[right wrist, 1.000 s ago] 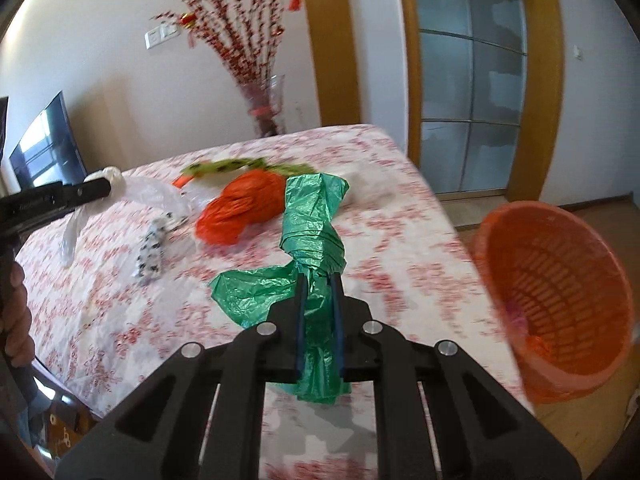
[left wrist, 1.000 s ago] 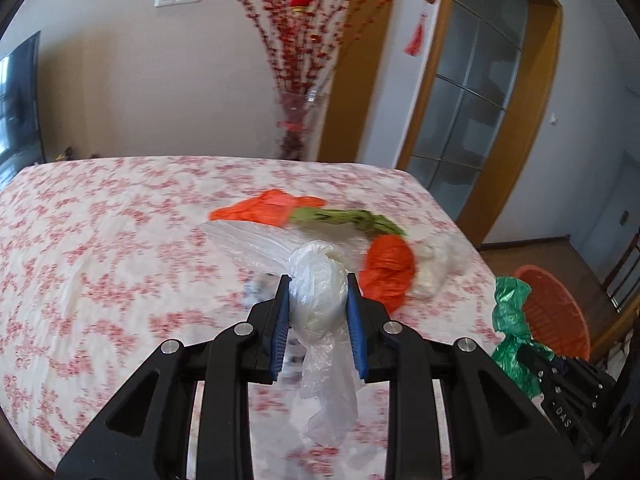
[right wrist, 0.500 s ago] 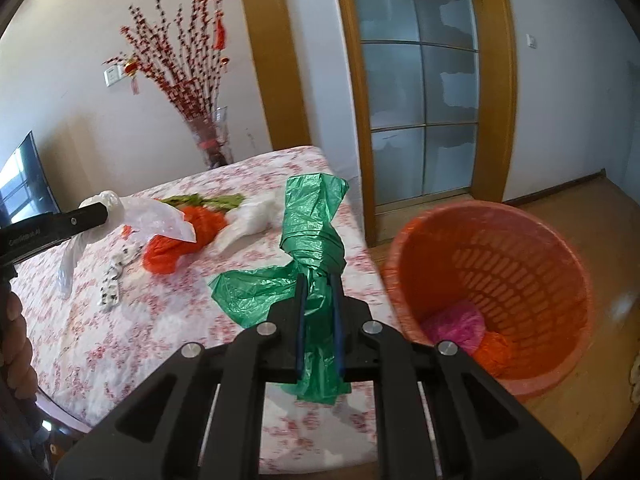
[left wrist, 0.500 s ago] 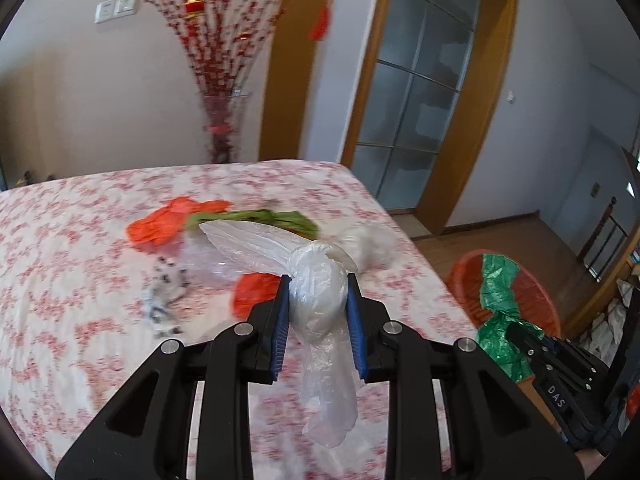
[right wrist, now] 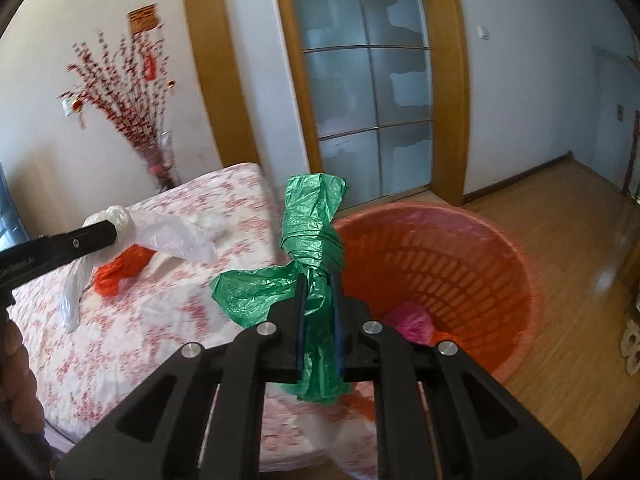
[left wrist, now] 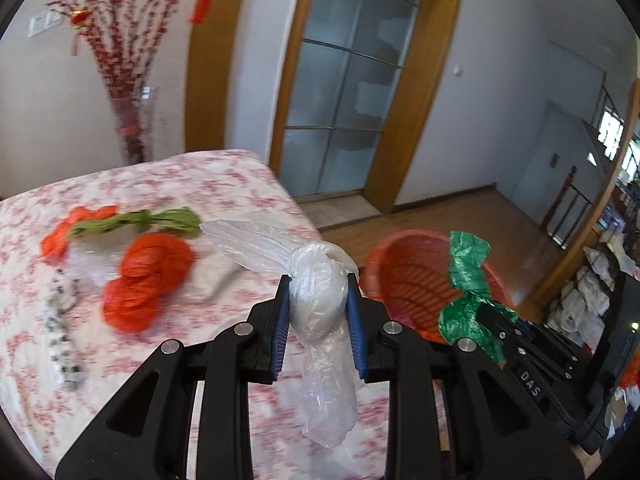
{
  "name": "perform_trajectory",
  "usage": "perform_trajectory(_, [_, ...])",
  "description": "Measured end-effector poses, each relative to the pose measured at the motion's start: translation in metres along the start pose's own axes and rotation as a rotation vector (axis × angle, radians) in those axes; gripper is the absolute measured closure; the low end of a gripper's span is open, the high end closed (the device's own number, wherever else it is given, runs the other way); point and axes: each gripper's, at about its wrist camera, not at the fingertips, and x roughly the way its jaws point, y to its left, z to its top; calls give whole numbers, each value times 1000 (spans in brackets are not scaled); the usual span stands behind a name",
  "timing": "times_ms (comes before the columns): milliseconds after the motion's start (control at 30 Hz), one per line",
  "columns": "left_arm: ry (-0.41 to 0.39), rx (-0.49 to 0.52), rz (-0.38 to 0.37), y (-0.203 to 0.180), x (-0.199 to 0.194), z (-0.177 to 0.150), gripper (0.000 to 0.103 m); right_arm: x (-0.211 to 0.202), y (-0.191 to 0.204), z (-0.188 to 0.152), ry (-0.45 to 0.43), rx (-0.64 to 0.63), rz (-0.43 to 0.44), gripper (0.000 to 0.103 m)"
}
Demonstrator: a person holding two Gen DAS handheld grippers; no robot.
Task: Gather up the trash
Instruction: 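Carry the clear bag and green bag over the basket and open both tools, then move both open tools back over the table toward the remaining bags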
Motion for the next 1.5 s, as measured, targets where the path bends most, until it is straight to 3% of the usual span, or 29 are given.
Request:
perform_trajectory(433, [43,48,-128,-64,49,4,77,8,-69,7,-18,102,-98,91])
perform_trajectory(933, [106,66,-184,-100,95,-4,77,30,-110,10,-3,172,-142,89])
perform_trajectory(1100, [134,65,-179,-103,105,-9,64,36,-118,10,2,203,-139,87])
perform_trajectory(1167, [139,65,-173,-101,107,-11,52,36,-120,8,2,203,-142,82])
perform_trajectory(1500, [151,64,-53,-70,96,-22,42,27,-121,-1,-5,167,-197,51])
